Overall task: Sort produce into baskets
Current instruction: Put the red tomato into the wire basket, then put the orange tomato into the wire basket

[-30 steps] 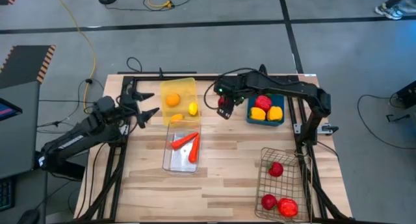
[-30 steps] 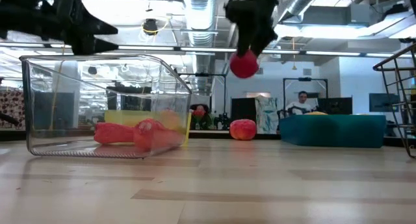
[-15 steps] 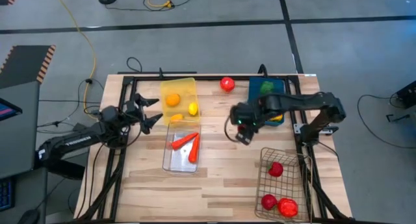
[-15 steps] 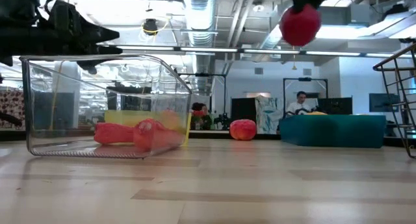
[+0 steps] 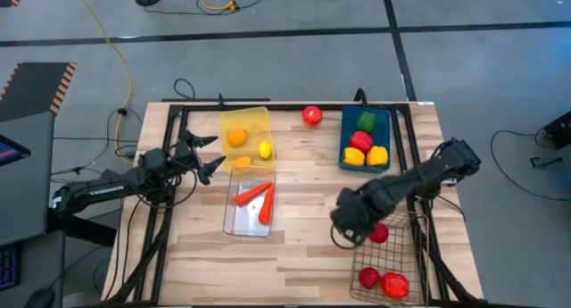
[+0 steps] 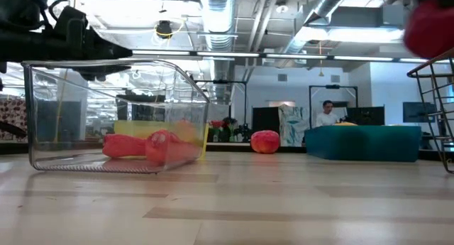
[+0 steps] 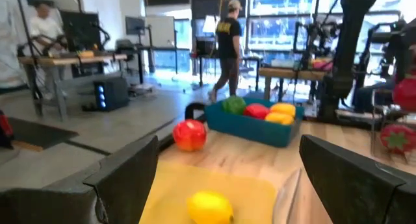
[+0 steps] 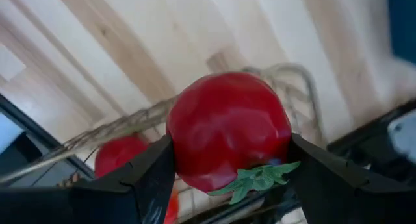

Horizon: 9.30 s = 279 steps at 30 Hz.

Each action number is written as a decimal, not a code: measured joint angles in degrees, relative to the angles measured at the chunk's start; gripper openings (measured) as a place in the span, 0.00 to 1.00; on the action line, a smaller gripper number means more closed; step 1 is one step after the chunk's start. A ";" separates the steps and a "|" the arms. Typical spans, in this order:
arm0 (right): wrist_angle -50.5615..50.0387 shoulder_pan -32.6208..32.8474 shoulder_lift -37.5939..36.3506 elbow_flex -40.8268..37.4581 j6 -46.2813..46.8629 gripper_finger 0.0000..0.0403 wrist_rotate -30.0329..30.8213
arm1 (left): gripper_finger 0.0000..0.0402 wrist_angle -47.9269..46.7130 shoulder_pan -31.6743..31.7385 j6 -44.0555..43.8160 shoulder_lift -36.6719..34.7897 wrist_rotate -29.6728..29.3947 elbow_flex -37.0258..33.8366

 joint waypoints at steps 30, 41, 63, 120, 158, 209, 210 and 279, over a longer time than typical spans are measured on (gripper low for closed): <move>4.95 16.08 0.14 -0.36 9.25 0.84 -1.74 | 0.89 -4.63 -3.55 0.31 0.00 -0.49 -0.09; 5.39 16.08 0.14 -0.35 9.07 0.93 -1.96 | 0.89 -4.89 -4.53 0.82 0.00 -4.14 -0.11; 12.60 -14.58 0.16 3.23 -30.37 0.93 10.98 | 0.89 -3.65 -4.53 -0.27 0.00 -4.59 -0.13; 46.29 -54.30 1.20 2.07 -40.38 0.92 5.13 | 0.89 -10.30 -4.51 0.43 0.07 -4.50 -0.09; 56.07 -60.35 17.47 0.38 -38.07 0.99 0.99 | 0.89 -10.29 -4.51 0.43 0.04 -4.52 -0.09; 48.53 -54.82 22.69 0.47 -10.84 0.99 21.97 | 0.89 -10.32 -4.51 0.43 0.05 -4.48 -0.09; 48.11 -54.91 22.71 0.45 -10.84 0.99 21.97 | 0.89 -10.32 -4.51 0.43 0.06 -4.49 -0.09; 41.13 -55.17 23.59 13.28 -34.33 0.99 19.50 | 0.89 -10.30 -4.51 0.43 0.06 -4.52 -0.09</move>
